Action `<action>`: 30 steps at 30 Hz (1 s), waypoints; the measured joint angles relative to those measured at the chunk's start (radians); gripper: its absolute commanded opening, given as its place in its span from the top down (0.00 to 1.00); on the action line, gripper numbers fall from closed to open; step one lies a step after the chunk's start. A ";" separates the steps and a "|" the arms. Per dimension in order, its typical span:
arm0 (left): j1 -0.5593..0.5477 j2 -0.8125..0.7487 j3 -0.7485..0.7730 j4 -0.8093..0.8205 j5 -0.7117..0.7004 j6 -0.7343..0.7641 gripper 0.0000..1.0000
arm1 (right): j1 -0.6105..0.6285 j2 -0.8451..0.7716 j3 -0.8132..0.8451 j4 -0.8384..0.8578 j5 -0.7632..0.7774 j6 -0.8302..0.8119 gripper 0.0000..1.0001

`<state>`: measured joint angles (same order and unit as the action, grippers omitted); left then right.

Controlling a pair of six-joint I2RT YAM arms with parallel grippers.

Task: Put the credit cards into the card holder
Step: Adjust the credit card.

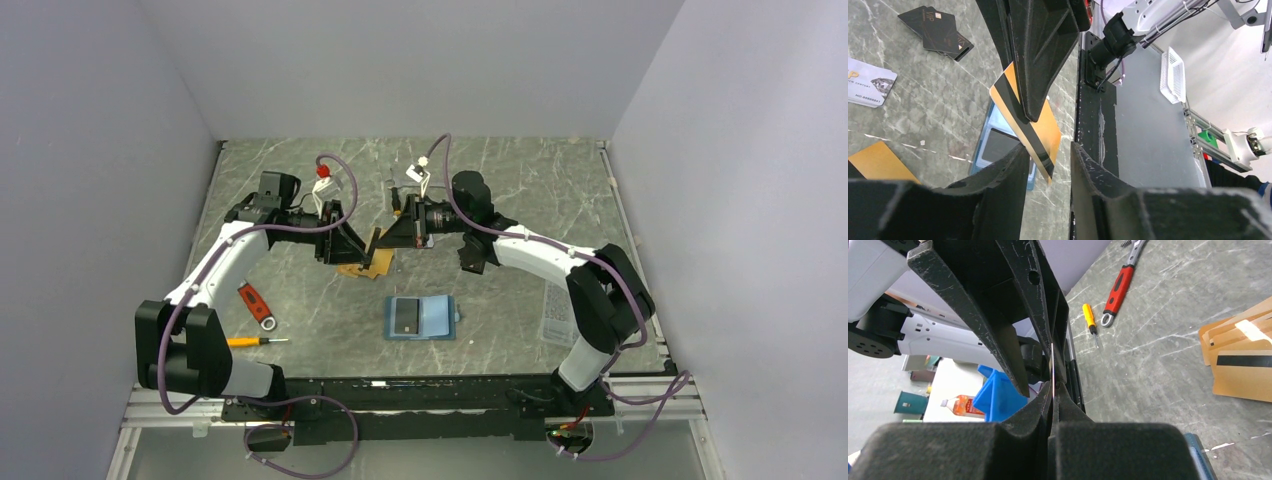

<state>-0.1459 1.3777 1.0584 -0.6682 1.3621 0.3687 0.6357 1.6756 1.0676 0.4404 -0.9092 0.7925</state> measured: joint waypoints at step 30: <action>-0.012 -0.007 0.015 -0.046 0.022 0.016 0.62 | -0.019 -0.046 -0.024 0.040 0.143 0.011 1.00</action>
<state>-0.1581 1.3708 1.0737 -0.7143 1.3838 0.3847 0.6163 1.6299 1.0439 0.4805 -0.7662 0.8036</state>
